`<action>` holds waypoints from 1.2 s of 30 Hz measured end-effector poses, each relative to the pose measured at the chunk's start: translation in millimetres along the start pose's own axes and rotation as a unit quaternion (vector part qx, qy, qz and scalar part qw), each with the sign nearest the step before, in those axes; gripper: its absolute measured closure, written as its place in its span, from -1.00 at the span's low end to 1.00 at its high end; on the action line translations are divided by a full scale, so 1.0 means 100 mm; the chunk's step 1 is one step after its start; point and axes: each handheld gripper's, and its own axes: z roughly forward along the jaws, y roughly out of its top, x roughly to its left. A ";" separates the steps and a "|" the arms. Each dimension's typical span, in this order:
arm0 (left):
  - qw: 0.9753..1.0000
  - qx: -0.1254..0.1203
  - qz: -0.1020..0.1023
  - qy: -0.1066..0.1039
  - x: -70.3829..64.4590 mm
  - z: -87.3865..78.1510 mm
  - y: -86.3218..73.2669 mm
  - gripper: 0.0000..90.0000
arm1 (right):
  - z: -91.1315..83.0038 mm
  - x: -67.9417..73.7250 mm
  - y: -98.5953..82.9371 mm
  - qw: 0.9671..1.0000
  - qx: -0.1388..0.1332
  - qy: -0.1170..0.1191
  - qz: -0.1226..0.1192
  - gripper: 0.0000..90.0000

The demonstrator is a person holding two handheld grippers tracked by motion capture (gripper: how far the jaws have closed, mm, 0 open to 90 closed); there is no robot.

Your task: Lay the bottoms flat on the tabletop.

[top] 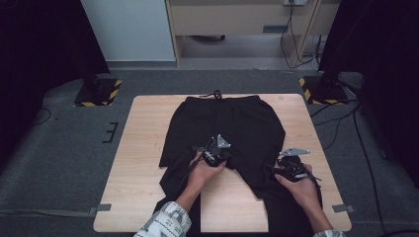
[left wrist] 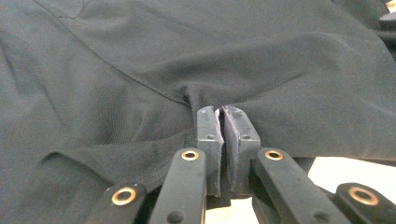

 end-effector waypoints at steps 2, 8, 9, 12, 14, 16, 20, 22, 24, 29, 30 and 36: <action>1.000 -0.002 0.000 -0.001 -0.01 0.01 0.00 0.89 | 0.01 0.02 0.00 1.000 -0.003 0.007 -0.005 0.33; 1.000 -0.010 -0.006 0.013 0.01 -0.02 0.01 0.94 | 0.00 0.03 0.03 1.000 -0.009 0.014 -0.006 0.94; 1.000 -0.012 -0.007 0.018 0.02 -0.03 0.02 0.94 | -0.01 0.02 0.02 1.000 -0.011 0.014 -0.006 0.95; 0.999 -0.017 -0.013 0.027 0.05 -0.07 0.03 0.95 | -0.08 -0.04 0.01 1.000 -0.013 0.007 0.002 0.97; 0.999 -0.020 -0.016 0.029 0.06 -0.09 0.04 0.95 | -0.15 -0.11 0.00 1.000 -0.014 -0.001 0.009 0.97; 0.999 -0.023 -0.014 0.036 0.06 -0.10 0.06 0.96 | -0.22 -0.20 -0.01 1.000 -0.014 -0.014 0.015 0.98; 0.999 -0.028 -0.017 0.043 0.09 -0.13 0.11 0.96 | -0.41 -0.41 0.01 0.999 -0.014 -0.044 0.026 0.98; 0.998 -0.032 -0.017 0.042 0.10 -0.14 0.12 0.96 | -0.49 -0.50 0.05 0.998 -0.008 -0.059 0.026 0.98; 0.998 -0.035 -0.018 0.041 0.11 -0.15 0.13 0.96 | -0.55 -0.57 0.12 0.997 -0.009 -0.067 0.032 0.98; 0.999 -0.026 -0.008 0.033 0.05 -0.13 0.11 0.95 | -0.42 -0.51 0.32 0.996 0.007 -0.087 0.012 0.97; 0.999 -0.027 -0.007 0.030 0.03 -0.13 0.10 0.95 | -0.36 -0.48 0.34 0.996 0.012 -0.086 0.011 0.97; 0.999 -0.029 -0.010 0.018 0.00 -0.20 0.04 0.94 | 0.16 -0.30 0.51 0.999 0.016 -0.050 0.005 0.97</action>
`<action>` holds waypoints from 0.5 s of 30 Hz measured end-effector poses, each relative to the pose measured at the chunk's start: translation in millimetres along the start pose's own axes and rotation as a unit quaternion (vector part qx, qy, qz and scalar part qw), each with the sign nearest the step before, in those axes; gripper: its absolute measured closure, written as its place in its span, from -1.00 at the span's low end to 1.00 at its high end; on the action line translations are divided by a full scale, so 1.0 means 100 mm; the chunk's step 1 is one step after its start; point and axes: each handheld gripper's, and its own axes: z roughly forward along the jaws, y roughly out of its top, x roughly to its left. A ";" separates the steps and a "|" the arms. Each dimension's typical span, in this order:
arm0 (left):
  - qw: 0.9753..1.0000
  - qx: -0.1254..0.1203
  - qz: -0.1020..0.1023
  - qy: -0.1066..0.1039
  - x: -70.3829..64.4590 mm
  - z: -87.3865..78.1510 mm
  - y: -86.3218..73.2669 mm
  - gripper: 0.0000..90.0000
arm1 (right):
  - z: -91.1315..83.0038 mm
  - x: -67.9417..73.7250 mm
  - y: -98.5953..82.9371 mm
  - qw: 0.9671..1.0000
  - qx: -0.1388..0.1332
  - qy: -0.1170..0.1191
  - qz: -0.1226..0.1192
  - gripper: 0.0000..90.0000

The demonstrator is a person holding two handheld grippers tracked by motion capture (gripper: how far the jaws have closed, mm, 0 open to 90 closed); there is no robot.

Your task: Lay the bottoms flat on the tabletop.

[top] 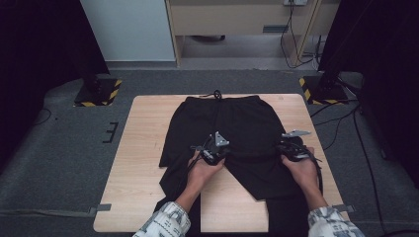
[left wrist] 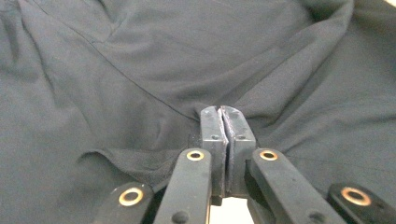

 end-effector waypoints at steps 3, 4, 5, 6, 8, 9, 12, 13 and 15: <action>1.000 -0.002 -0.007 -0.003 0.03 -0.04 -0.03 0.94 | 0.18 0.12 0.14 1.000 -0.005 0.011 -0.007 0.96; 1.000 -0.002 -0.012 -0.005 0.05 -0.05 -0.03 0.94 | 0.21 0.14 0.18 1.000 -0.010 0.014 -0.006 0.95; 1.000 -0.001 -0.014 -0.006 0.06 -0.06 -0.04 0.94 | 0.24 0.15 0.21 1.000 -0.013 0.015 -0.002 0.92; 1.000 -0.001 -0.017 -0.006 0.07 -0.06 -0.04 0.94 | 0.26 0.16 0.22 1.000 -0.012 0.016 0.000 0.85; 1.000 -0.001 -0.018 -0.008 0.08 -0.06 -0.04 0.94 | 0.23 0.14 0.23 1.000 -0.015 0.013 0.001 0.57; 1.000 -0.002 -0.017 -0.007 0.08 -0.06 -0.05 0.93 | 0.18 0.13 0.22 1.000 -0.020 0.012 0.003 0.49; 1.000 -0.001 -0.016 -0.002 0.09 -0.05 -0.05 0.93 | -0.04 0.08 0.15 0.999 -0.038 0.005 0.002 0.21; 1.000 0.000 -0.017 -0.002 0.10 -0.04 -0.05 0.93 | -0.10 0.07 0.12 0.999 -0.042 0.003 0.001 0.17; 1.000 0.000 -0.020 -0.001 0.10 -0.03 -0.05 0.93 | -0.23 0.03 0.03 0.999 -0.049 0.004 0.003 0.14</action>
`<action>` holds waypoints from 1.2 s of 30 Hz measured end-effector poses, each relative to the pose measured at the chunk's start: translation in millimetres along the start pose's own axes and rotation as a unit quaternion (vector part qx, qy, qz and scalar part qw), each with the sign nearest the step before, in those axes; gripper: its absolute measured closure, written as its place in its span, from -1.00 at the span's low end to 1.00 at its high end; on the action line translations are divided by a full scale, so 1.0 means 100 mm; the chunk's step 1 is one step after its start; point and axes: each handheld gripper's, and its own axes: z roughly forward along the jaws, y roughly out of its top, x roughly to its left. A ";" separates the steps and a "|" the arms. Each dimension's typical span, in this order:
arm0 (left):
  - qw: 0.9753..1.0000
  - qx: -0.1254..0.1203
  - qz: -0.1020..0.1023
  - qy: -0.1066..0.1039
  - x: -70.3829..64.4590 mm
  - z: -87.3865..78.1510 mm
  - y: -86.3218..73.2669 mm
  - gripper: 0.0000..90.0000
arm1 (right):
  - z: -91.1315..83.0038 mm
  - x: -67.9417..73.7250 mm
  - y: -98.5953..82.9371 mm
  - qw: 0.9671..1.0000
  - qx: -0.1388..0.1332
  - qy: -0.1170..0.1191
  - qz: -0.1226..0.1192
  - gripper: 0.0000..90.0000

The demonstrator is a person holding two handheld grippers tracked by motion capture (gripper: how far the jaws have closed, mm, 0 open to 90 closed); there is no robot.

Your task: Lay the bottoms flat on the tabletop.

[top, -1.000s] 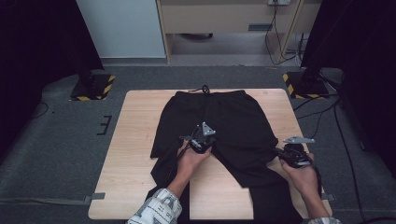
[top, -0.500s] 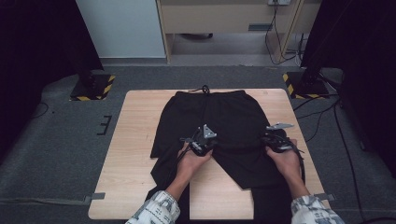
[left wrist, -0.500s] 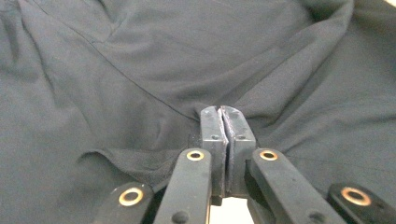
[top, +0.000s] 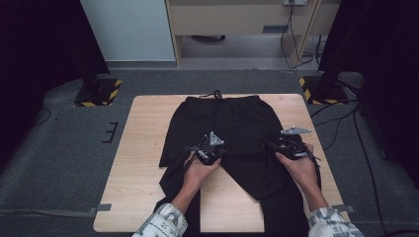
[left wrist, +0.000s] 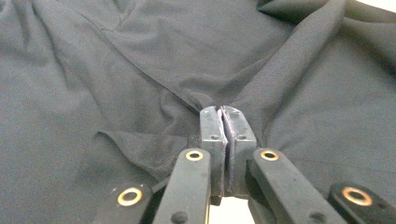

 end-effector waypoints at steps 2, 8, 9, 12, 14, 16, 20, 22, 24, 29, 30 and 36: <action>1.000 -0.001 -0.004 -0.002 0.00 0.02 0.00 0.93 | -0.06 -0.01 -0.11 1.000 0.013 0.003 -0.003 0.15; 1.000 -0.002 -0.015 -0.005 0.02 0.04 0.00 0.93 | 0.06 0.04 -0.32 0.999 0.025 0.022 -0.003 0.34; 1.000 -0.003 -0.017 -0.006 0.03 0.03 0.00 0.93 | 0.09 0.05 -0.33 0.999 0.031 0.018 -0.003 0.51; 1.000 -0.005 -0.015 -0.009 0.02 0.03 -0.01 0.92 | 0.13 0.04 -0.33 0.999 0.039 0.011 -0.005 0.93; 1.000 -0.005 -0.012 -0.010 0.01 0.04 -0.02 0.92 | 0.09 0.01 -0.34 0.999 0.040 0.002 -0.003 0.97; 1.000 -0.009 -0.013 -0.012 -0.01 0.04 -0.03 0.90 | 0.01 -0.04 -0.40 0.999 0.042 0.000 0.002 0.98; 1.000 -0.009 0.002 -0.020 -0.10 0.07 -0.08 0.85 | -0.25 -0.10 -0.63 0.998 0.054 -0.005 0.013 0.97; 1.000 -0.005 0.018 -0.019 -0.16 0.09 -0.10 0.81 | -0.42 -0.11 -0.77 0.998 0.060 -0.006 0.016 0.97; 0.999 0.001 0.031 -0.019 -0.21 0.12 -0.12 0.79 | -0.57 -0.13 -0.93 0.997 0.069 0.005 0.029 0.92; 0.999 0.008 0.029 -0.020 -0.22 0.17 -0.14 0.70 | -0.73 -0.21 -1.03 0.998 0.041 0.011 0.036 0.32; 0.999 0.010 0.030 -0.018 -0.22 0.18 -0.14 0.71 | -0.71 -0.24 -1.01 0.999 0.033 0.007 0.042 0.15; 0.999 0.020 0.031 -0.016 -0.18 0.16 -0.20 0.80 | -0.46 -0.35 -0.81 0.998 0.014 -0.001 0.055 -0.21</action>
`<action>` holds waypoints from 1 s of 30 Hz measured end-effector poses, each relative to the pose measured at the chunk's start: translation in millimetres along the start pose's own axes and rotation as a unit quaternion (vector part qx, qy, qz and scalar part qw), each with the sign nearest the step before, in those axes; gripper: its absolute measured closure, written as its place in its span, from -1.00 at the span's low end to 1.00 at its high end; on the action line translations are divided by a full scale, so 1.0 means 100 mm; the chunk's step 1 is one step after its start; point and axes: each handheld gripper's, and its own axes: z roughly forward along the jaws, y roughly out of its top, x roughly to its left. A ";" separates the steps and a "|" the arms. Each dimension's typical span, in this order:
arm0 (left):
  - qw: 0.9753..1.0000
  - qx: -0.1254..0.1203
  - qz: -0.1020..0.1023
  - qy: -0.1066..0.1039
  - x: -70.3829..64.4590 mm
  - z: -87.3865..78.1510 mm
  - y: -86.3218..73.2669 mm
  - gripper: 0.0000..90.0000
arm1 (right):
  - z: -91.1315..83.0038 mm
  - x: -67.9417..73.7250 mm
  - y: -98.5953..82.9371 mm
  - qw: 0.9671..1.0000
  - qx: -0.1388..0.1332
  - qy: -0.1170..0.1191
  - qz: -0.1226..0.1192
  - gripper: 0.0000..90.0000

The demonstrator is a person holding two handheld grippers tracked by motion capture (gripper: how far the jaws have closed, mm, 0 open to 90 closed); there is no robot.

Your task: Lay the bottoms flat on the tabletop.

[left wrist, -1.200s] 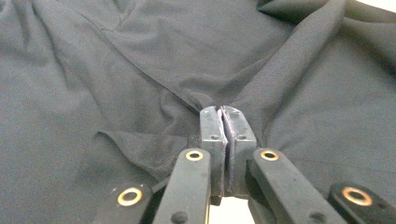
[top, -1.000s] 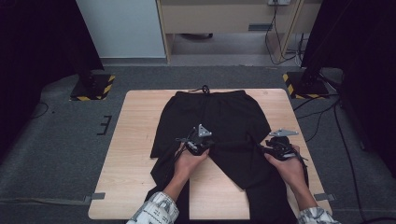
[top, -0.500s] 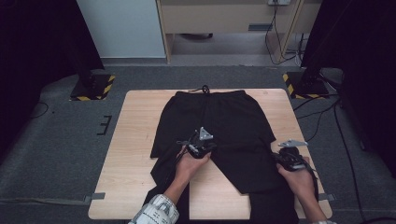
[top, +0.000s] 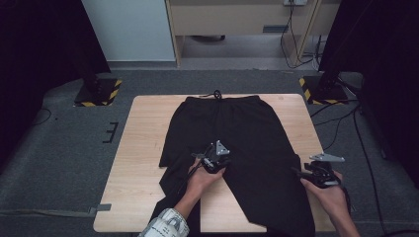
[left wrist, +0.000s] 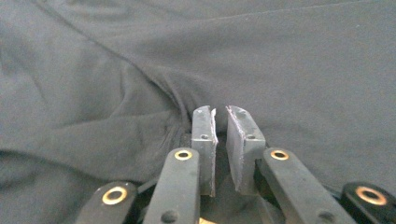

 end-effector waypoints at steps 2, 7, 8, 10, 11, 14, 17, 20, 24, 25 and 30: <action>1.000 -0.003 -0.004 -0.004 0.01 -0.01 -0.03 0.81 | 0.08 -0.01 0.05 1.000 0.002 -0.002 0.010 -0.16; 1.000 -0.005 -0.007 -0.004 0.02 -0.01 -0.03 0.88 | 0.14 0.00 0.06 1.000 0.017 -0.009 0.003 0.73; 1.000 -0.006 -0.010 -0.004 0.03 -0.01 -0.03 0.89 | 0.13 0.00 0.05 1.000 0.016 -0.004 0.004 0.87; 1.000 -0.006 -0.011 -0.003 0.03 -0.01 -0.03 0.91 | 0.09 0.01 0.03 1.000 0.017 -0.006 0.003 0.97; 1.000 -0.006 -0.012 -0.003 0.04 -0.01 -0.04 0.92 | 0.07 0.02 0.02 1.000 0.022 -0.004 0.003 0.98; 1.000 -0.006 -0.011 -0.001 0.04 -0.01 -0.04 0.93 | 0.01 0.04 -0.04 0.999 0.044 -0.002 0.001 0.98; 1.000 -0.007 -0.014 -0.002 0.04 0.00 -0.03 0.93 | -0.03 0.06 -0.10 0.998 0.054 0.008 0.000 0.97; 1.000 -0.004 -0.009 -0.005 0.03 -0.02 -0.03 0.90 | -0.05 0.06 -0.08 0.999 0.048 0.003 -0.001 0.81; 1.000 -0.023 -0.006 0.000 0.00 -0.19 -0.02 0.50 | -0.07 0.09 0.05 1.000 0.007 -0.028 -0.009 0.04; 1.000 -0.028 -0.003 0.005 0.00 -0.24 -0.02 0.41 | -0.07 0.11 0.09 0.999 -0.005 -0.030 -0.013 -0.08; 0.998 -0.061 -0.017 0.023 0.08 -0.64 -0.08 0.14 | -0.03 0.33 0.29 0.999 -0.035 -0.014 -0.029 -0.33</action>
